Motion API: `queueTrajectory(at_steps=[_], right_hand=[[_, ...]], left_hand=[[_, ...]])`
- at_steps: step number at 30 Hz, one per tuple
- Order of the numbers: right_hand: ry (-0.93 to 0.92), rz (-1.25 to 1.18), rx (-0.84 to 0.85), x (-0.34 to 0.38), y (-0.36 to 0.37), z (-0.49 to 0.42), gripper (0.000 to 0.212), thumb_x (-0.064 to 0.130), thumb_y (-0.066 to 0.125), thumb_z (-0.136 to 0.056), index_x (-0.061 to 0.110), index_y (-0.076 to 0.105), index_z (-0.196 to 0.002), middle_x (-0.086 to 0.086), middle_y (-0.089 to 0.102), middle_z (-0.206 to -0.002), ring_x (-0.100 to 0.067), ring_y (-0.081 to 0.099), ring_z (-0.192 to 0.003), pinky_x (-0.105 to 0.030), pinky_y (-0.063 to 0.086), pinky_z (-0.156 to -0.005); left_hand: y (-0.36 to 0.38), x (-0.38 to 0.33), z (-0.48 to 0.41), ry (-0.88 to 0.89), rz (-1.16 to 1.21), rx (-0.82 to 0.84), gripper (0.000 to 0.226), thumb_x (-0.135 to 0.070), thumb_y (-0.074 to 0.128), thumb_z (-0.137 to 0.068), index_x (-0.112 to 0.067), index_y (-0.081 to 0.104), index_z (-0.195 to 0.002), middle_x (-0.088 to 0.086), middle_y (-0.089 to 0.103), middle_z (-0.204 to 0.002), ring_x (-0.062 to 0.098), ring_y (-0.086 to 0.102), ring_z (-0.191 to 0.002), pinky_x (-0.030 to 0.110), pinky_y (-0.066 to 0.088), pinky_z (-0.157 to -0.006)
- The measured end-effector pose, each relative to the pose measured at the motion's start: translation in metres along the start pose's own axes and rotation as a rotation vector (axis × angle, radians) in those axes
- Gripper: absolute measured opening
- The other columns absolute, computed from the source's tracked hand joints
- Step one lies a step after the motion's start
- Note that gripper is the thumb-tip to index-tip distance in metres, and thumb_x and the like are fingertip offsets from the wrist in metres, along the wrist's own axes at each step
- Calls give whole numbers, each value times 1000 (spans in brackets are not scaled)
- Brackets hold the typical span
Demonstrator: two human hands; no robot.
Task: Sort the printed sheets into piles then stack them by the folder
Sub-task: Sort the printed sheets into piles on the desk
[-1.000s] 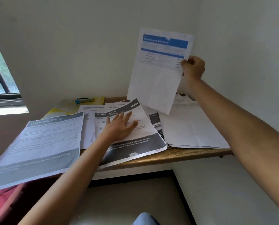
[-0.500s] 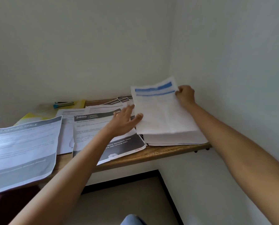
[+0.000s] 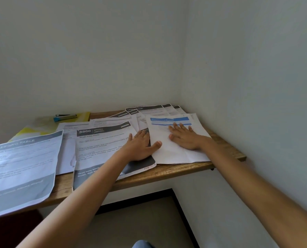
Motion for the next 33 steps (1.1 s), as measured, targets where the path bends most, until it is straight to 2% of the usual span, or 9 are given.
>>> queueTrajectory(at_steps=[3, 6, 9, 15, 23, 26, 28, 30, 33], right_hand=[[47, -6, 3, -6, -2, -1, 65, 54, 13, -99, 24, -10, -151, -2, -17, -158, -21, -16, -146, -46, -11, -115], [84, -1, 19, -14, -4, -3, 65, 56, 12, -98, 24, -8, -151, -3, -15, -159, -22, -14, -146, -46, -11, -115], [98, -4, 40, -19, -3, -2, 66, 56, 13, -98, 24, -8, -151, -3, -14, -159, -22, -13, -146, -47, -9, -116], [96, -7, 31, -22, -2, 1, 65, 56, 14, -98, 25, -8, -151, -2, -13, -159, -21, -9, -147, -46, -6, -117], [97, -4, 72, -20, -5, 1, 65, 54, 15, -99, 23, -6, -152, -3, -12, -159, -22, -9, -147, -47, -6, -117], [93, 26, 11, -15, -17, -4, 65, 53, 18, -99, 20, 1, -153, -4, -7, -160, -22, -8, -147, -49, -6, -117], [54, -7, -92, -3, -31, -9, 63, 50, 23, -100, 19, 9, -152, -5, 1, -160, -22, -1, -147, -48, -2, -117], [-13, -89, -198, 20, -48, -13, 58, 45, 32, -101, 16, 21, -150, -7, 18, -158, -25, 17, -144, -45, 11, -116], [-85, -203, -294, 54, -66, -27, 48, 39, 43, -99, 9, 46, -137, -12, 44, -144, -27, 43, -130, -38, 32, -106]], left_hand=[[1, 0, -1, -30, -7, 16, 74, -63, 25, -95, -13, 21, -150, 6, 21, -158, 24, 15, -146, 54, 4, -118], [2, -6, 1, -34, -14, 46, 76, -60, 26, -96, -10, 13, -152, 7, 10, -161, 23, 5, -149, 50, -1, -119], [7, -10, 1, -12, -25, 94, 75, -59, 24, -97, -16, 2, -154, 4, -2, -162, 20, -5, -149, 47, -7, -118], [17, -15, 1, 3, -54, 153, 69, -57, 21, -99, -20, 6, -155, 3, -1, -162, 21, -6, -149, 47, -10, -118], [6, -15, 2, 22, 53, 94, 66, -55, 20, -99, -20, 7, -154, 4, 2, -162, 20, -2, -149, 47, -7, -118], [-15, -1, 4, 28, 60, 24, 66, -55, 17, -99, -21, 7, -154, 4, 2, -162, 21, -2, -149, 48, -7, -118], [-26, 18, 8, 0, 17, -4, 66, -56, 15, -98, -21, 7, -154, 3, 1, -162, 22, -4, -149, 49, -8, -119], [-33, 43, 12, -56, -31, -20, 67, -56, 15, -98, -21, 9, -154, 3, 3, -162, 21, -3, -149, 50, -8, -119], [-31, 78, 21, -146, -105, -15, 67, -58, 16, -98, -23, 11, -154, 1, 4, -162, 20, -4, -149, 51, -9, -118]])
Point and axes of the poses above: each hand's wrist, its own z-axis away from the middle knuckle, its own y-axis out of the palm, x = y × z, the point moved 8 cm from there along -z, towards the middle knuckle
